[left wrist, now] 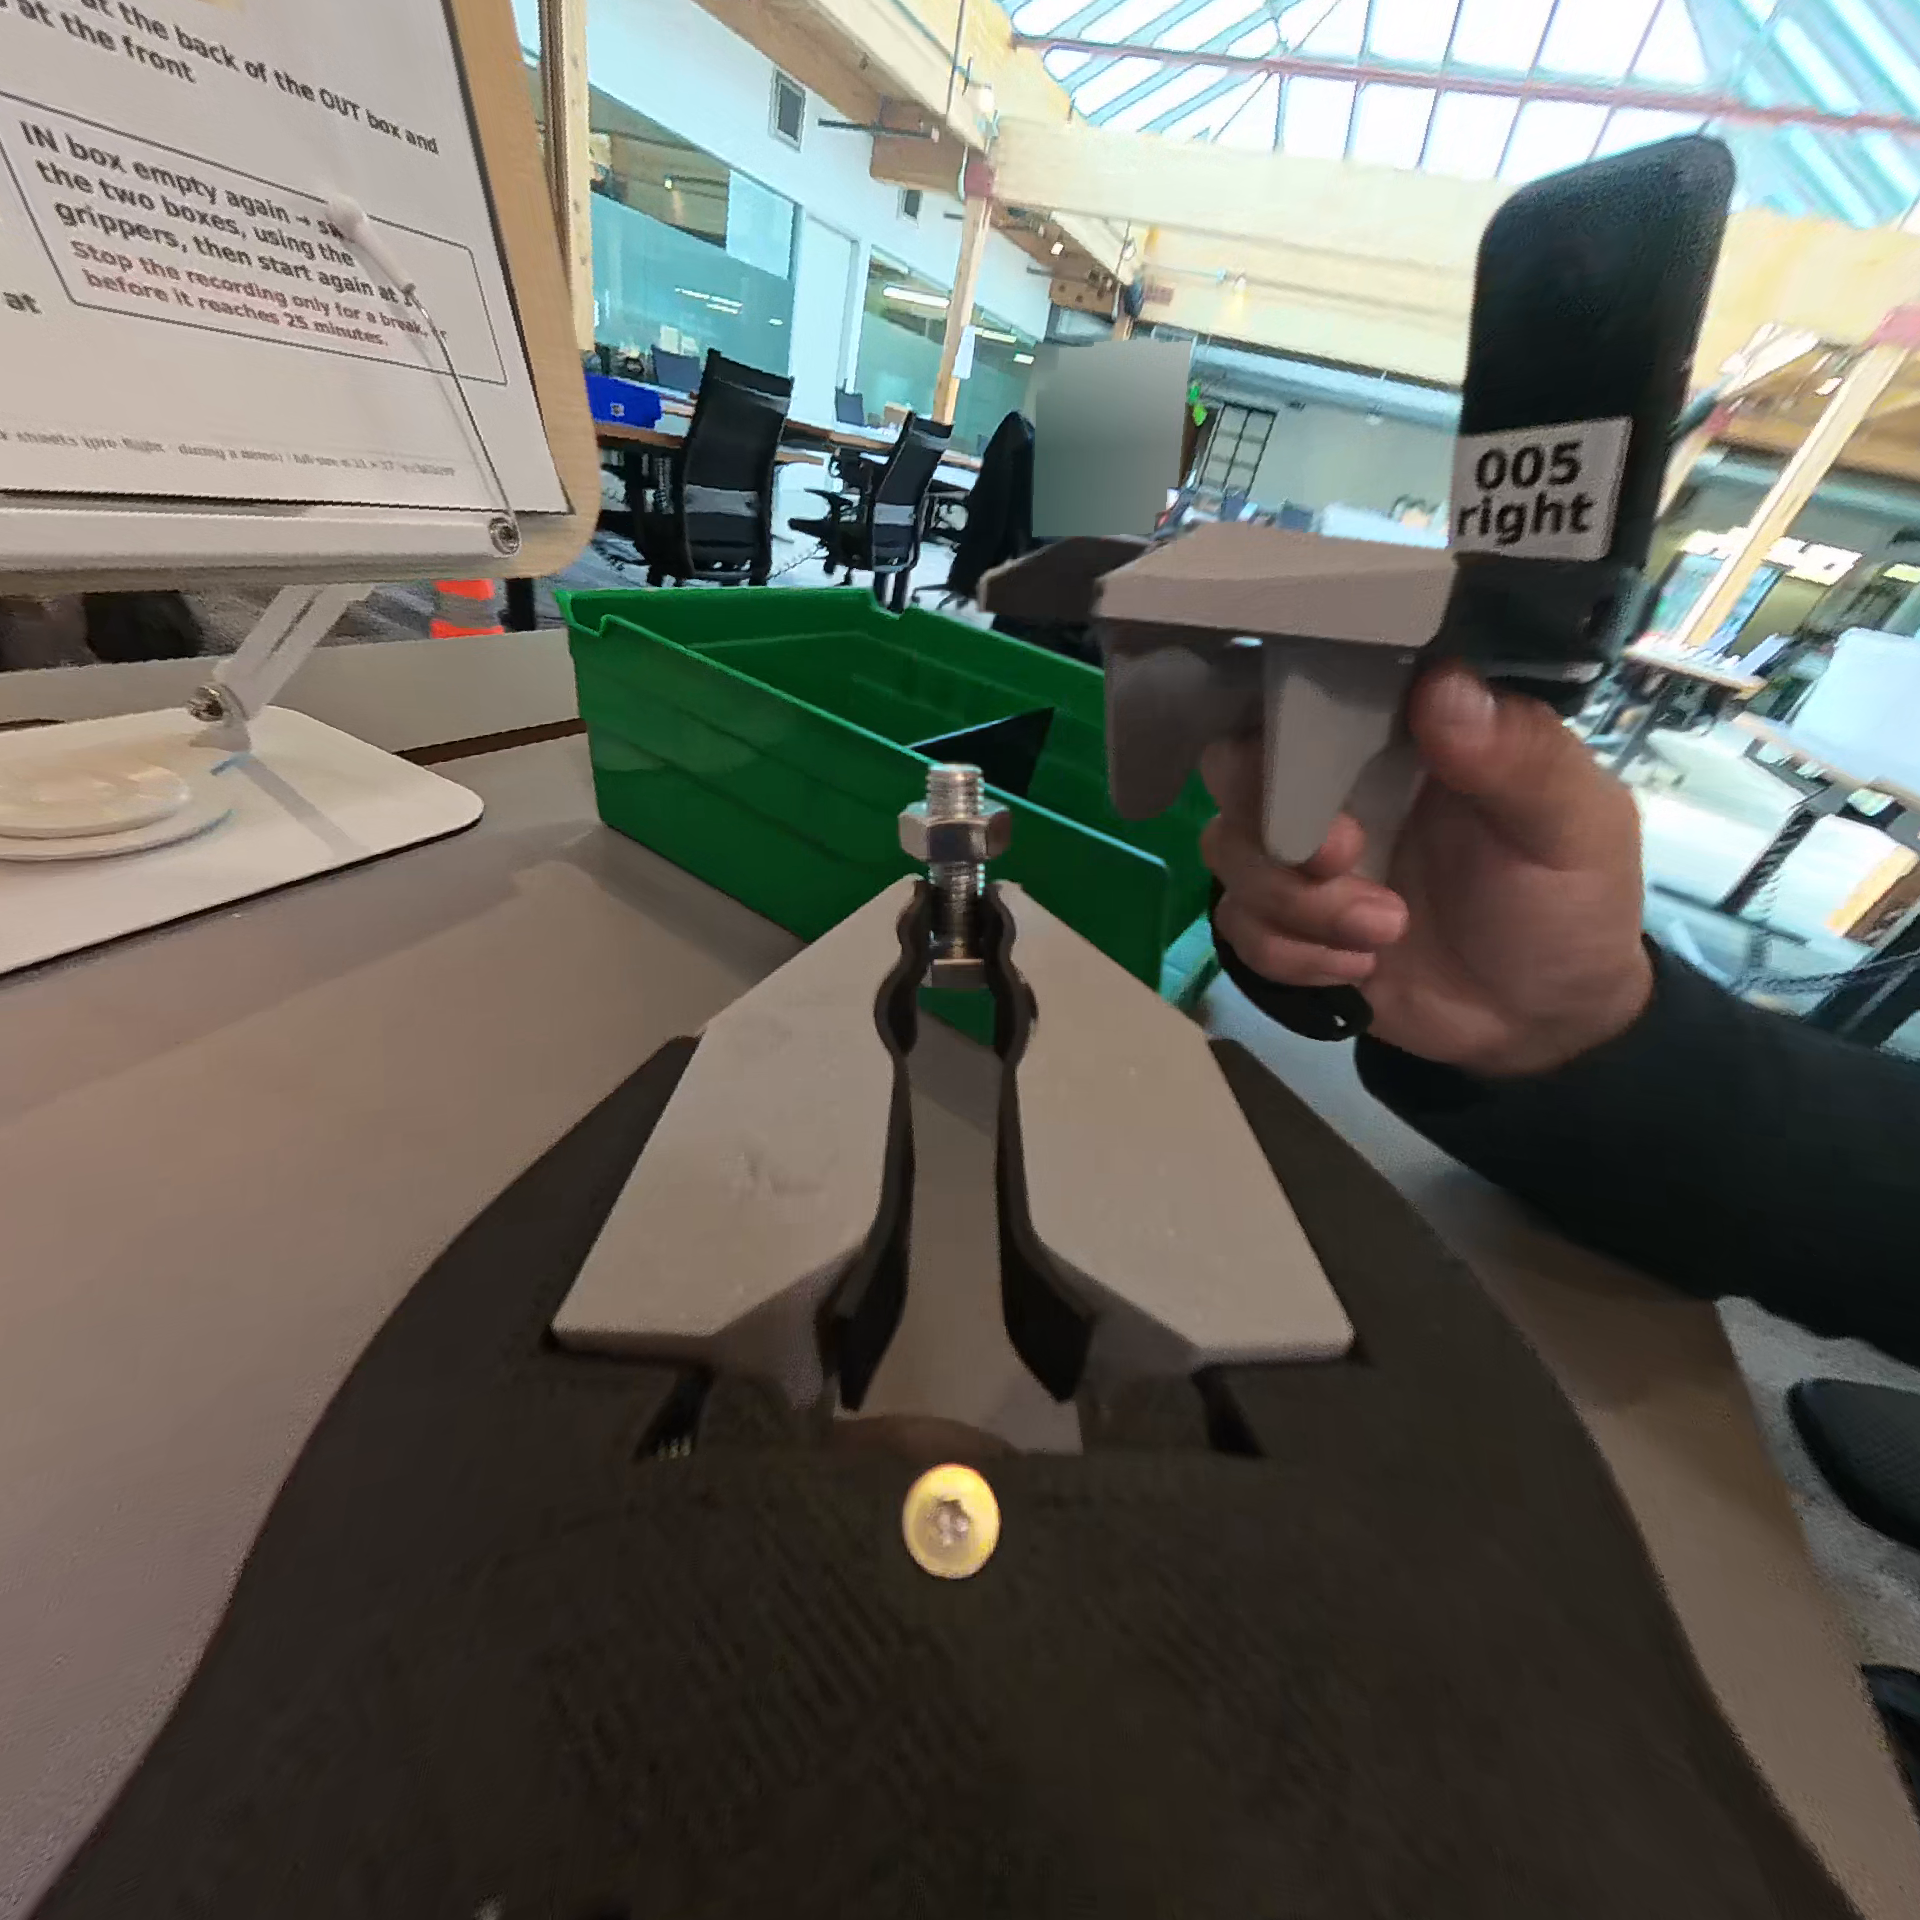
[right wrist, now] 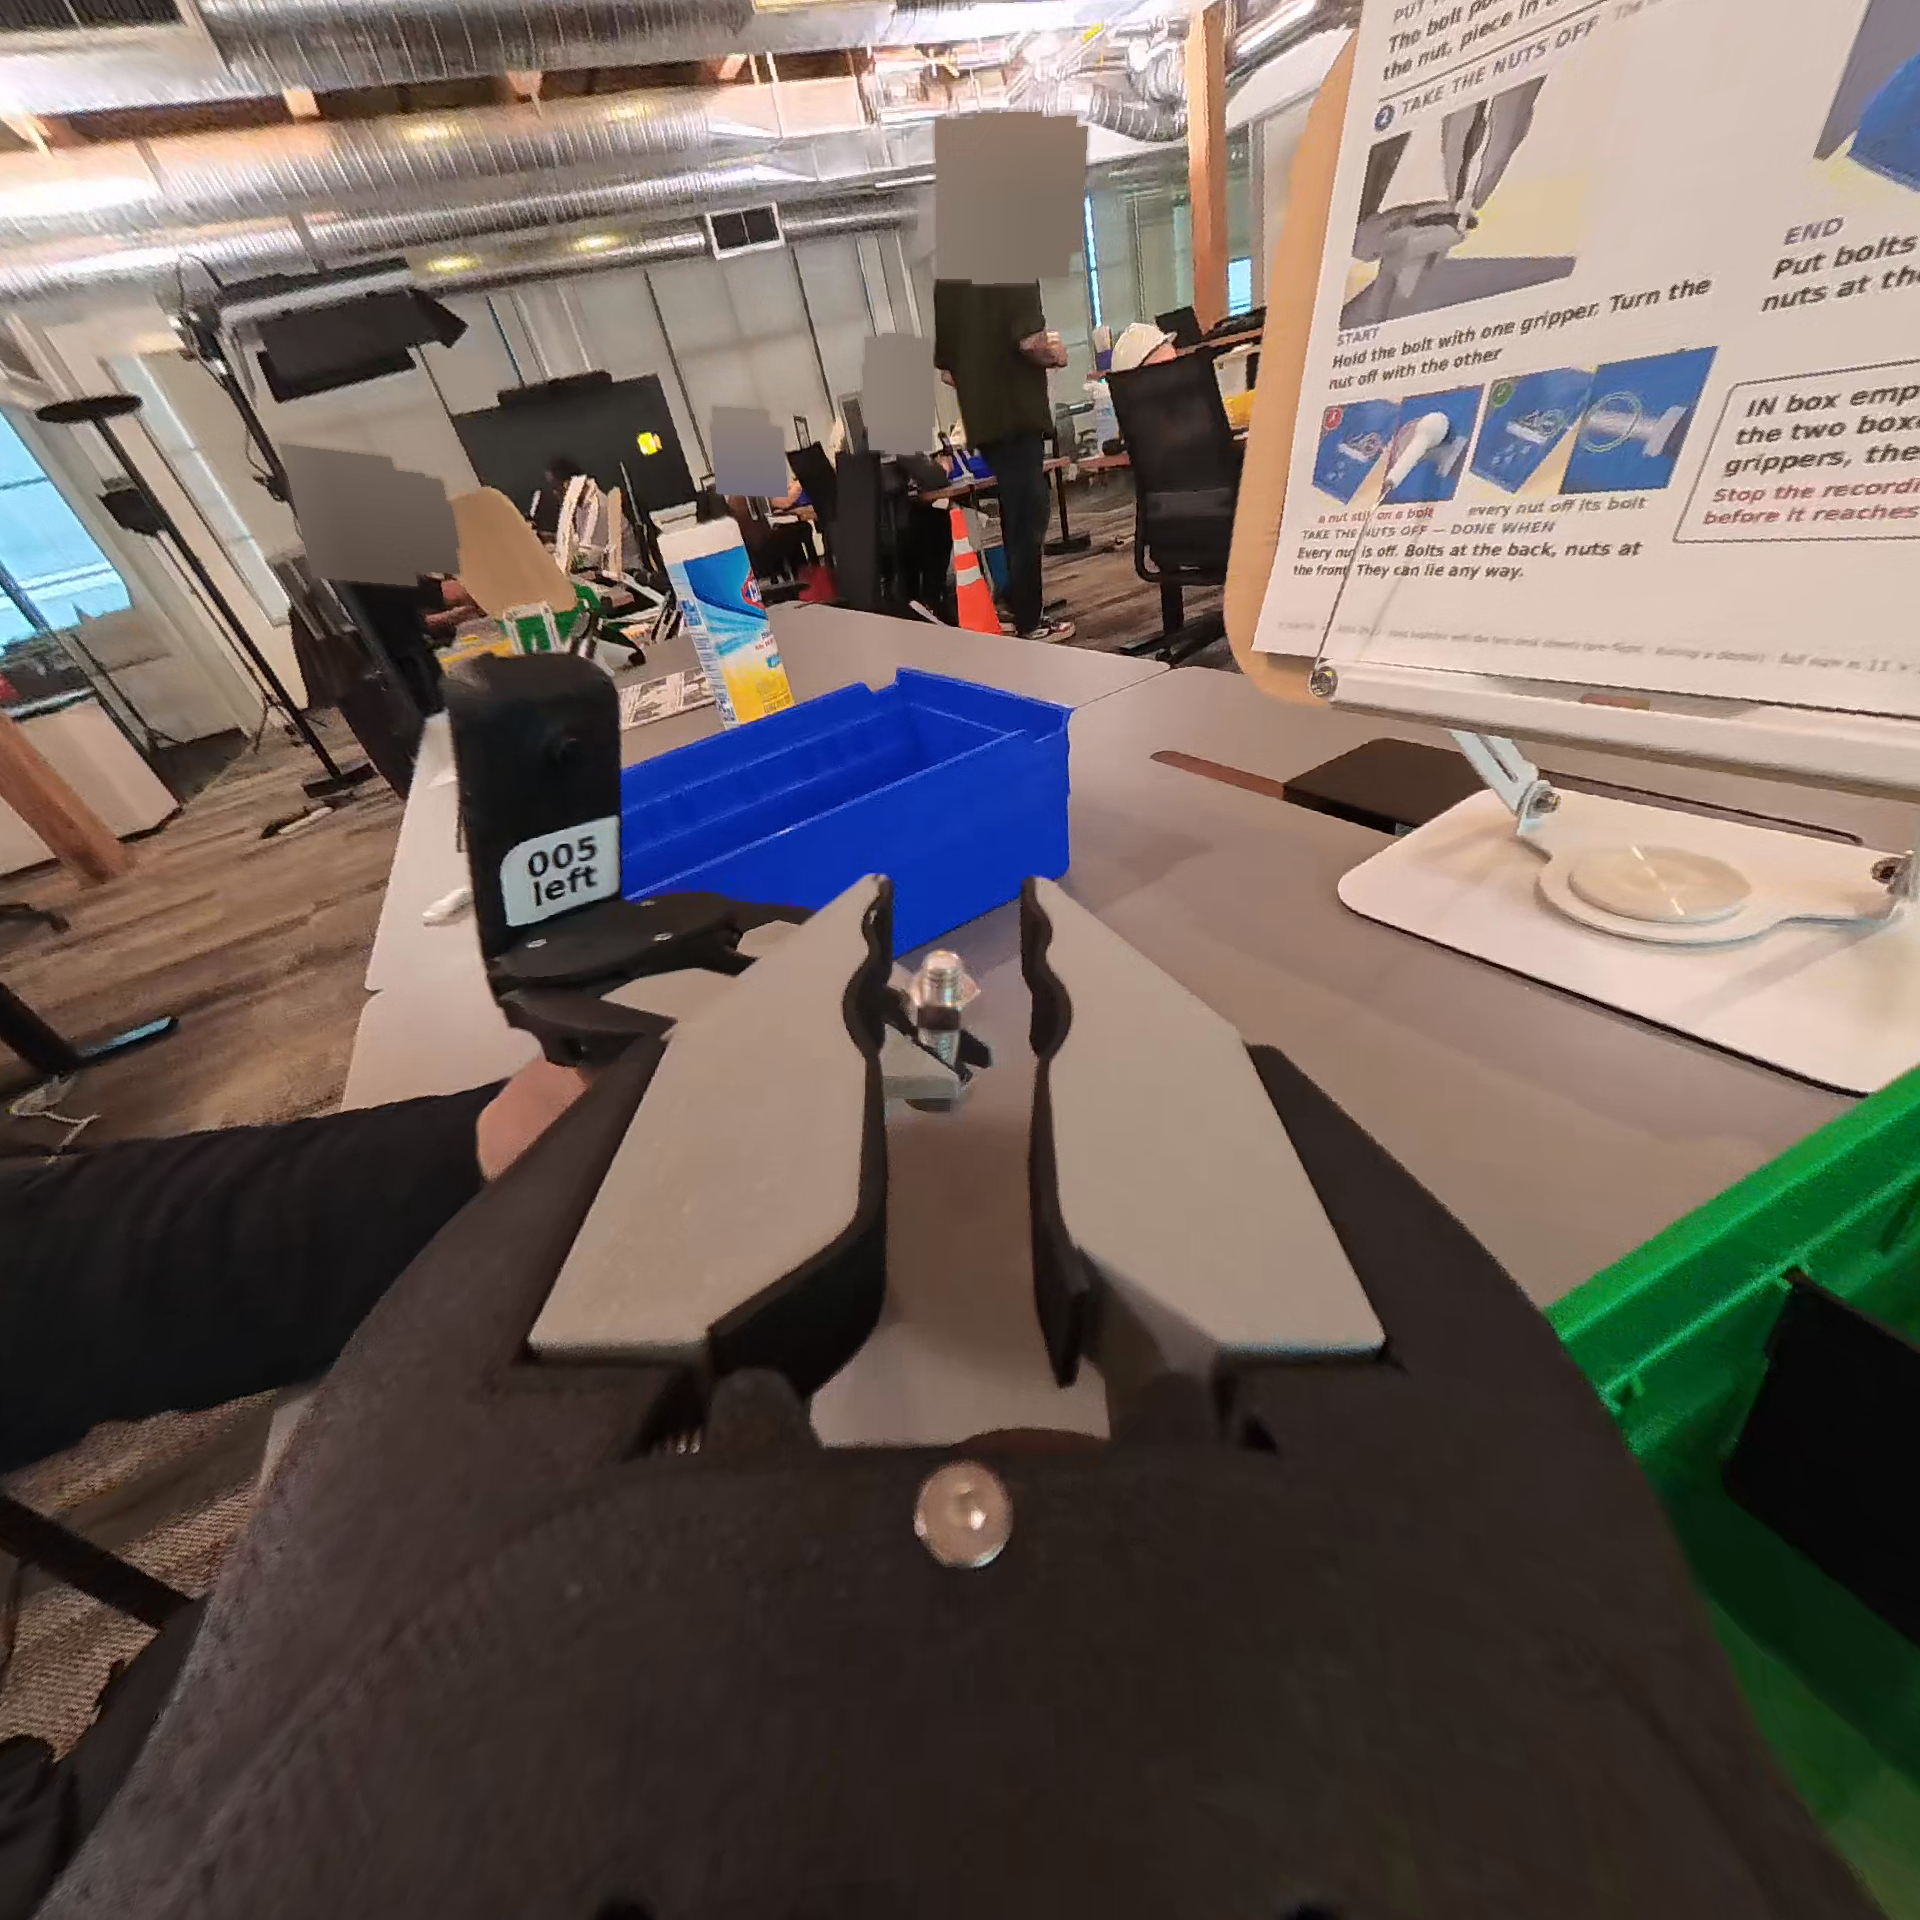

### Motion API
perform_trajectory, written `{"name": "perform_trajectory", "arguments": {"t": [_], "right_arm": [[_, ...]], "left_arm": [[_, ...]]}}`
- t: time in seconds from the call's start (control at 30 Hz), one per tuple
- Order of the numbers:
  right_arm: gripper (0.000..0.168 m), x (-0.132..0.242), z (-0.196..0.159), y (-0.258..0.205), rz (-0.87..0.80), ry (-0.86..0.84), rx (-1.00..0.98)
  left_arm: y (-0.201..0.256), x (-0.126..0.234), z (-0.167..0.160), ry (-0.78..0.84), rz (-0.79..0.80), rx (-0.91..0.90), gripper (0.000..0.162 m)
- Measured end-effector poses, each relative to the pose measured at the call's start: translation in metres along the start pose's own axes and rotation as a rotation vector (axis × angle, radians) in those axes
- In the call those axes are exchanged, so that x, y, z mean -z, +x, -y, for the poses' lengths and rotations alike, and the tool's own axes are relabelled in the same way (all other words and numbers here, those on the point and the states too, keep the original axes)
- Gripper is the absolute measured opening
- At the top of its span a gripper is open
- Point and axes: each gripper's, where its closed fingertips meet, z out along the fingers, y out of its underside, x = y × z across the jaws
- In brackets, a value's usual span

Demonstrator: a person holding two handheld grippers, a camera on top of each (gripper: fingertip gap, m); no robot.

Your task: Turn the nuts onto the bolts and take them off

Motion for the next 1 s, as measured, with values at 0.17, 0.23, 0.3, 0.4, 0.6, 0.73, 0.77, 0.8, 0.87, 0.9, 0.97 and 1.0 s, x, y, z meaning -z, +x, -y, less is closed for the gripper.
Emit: {"name": "perform_trajectory", "arguments": {"t": [0.17,0.23,0.3,0.4,0.6,0.73,0.77,0.8,0.87,0.9,0.97,1.0], "right_arm": [[0.015,-0.005,-0.010,-0.006,0.033,-0.043,0.014],[0.017,-0.008,-0.018,-0.009,0.037,-0.078,0.028],[0.019,-0.011,-0.023,-0.011,0.031,-0.097,0.049],[0.025,-0.015,-0.024,-0.013,0.010,-0.089,0.083],[0.037,-0.025,-0.032,-0.032,0.066,-0.087,0.121],[0.035,-0.019,-0.022,-0.027,0.006,-0.044,0.181],[0.033,-0.016,-0.017,-0.026,-0.002,-0.024,0.187],[0.030,-0.013,-0.013,-0.026,-0.004,-0.007,0.188],[0.025,-0.010,-0.009,-0.022,-0.021,0.005,0.181],[0.022,-0.009,-0.009,-0.019,-0.036,0.004,0.176],[0.022,-0.009,-0.009,-0.018,-0.036,0.004,0.170],[0.021,-0.009,-0.010,-0.019,-0.027,0.002,0.167]], "left_arm": [[-0.002,0.005,0.010,0.052,-0.006,0.027,0.006],[-0.002,0.007,0.013,0.068,-0.006,0.032,0.006],[0.001,0.008,0.016,0.084,-0.022,0.040,0.006],[0.002,0.007,0.017,0.087,-0.018,0.014,0.006],[0.021,0.003,0.012,0.061,-0.065,-0.093,0.006],[0.022,0.003,0.014,0.072,-0.064,-0.095,0.006],[0.019,0.004,0.016,0.080,-0.055,-0.080,0.006],[0.015,0.006,0.017,0.087,-0.043,-0.068,0.006],[0.007,0.009,0.021,0.111,-0.003,-0.056,0.006],[0.004,0.011,0.024,0.125,0.013,-0.055,0.006],[0.004,0.012,0.025,0.131,0.002,-0.042,0.006],[0.005,0.012,0.026,0.136,-0.009,-0.032,0.006]]}}
